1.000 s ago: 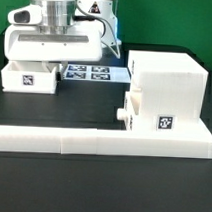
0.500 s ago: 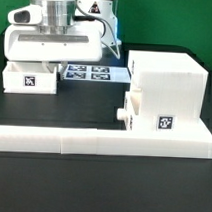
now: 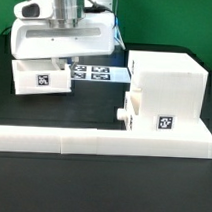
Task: Assemble drawer
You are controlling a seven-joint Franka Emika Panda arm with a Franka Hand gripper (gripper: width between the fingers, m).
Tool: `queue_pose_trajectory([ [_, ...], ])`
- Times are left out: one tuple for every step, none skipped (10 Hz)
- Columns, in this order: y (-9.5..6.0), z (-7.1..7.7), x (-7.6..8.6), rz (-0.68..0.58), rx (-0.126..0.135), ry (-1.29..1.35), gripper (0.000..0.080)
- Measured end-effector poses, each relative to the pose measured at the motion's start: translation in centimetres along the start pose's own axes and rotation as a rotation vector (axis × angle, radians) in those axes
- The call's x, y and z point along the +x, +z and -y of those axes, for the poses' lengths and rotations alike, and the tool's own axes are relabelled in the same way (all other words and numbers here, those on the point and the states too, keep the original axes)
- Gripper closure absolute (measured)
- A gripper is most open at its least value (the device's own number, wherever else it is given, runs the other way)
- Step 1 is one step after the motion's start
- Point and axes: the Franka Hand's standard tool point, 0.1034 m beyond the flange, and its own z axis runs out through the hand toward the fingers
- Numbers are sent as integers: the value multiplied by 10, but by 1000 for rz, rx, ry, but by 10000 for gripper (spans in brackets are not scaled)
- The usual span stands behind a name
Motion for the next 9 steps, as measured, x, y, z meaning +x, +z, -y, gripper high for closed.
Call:
queue_pose_trajectory([
  [-4, 3, 14, -11, 3, -17, 758],
  [-6, 7, 31, -22, 8, -40, 758],
  [-6, 9, 41, -33, 8, -74, 757],
  [-4, 8, 37, -29, 8, -88, 757],
  [-4, 8, 37, -29, 9, -95, 757],
  [-4, 8, 37, -29, 8, -137, 757],
  [-2, 7, 36, -27, 8, -216, 757],
  [-1, 4, 34, -21, 4, -367, 757],
  [-6, 4, 45, -10, 4, -492, 757],
])
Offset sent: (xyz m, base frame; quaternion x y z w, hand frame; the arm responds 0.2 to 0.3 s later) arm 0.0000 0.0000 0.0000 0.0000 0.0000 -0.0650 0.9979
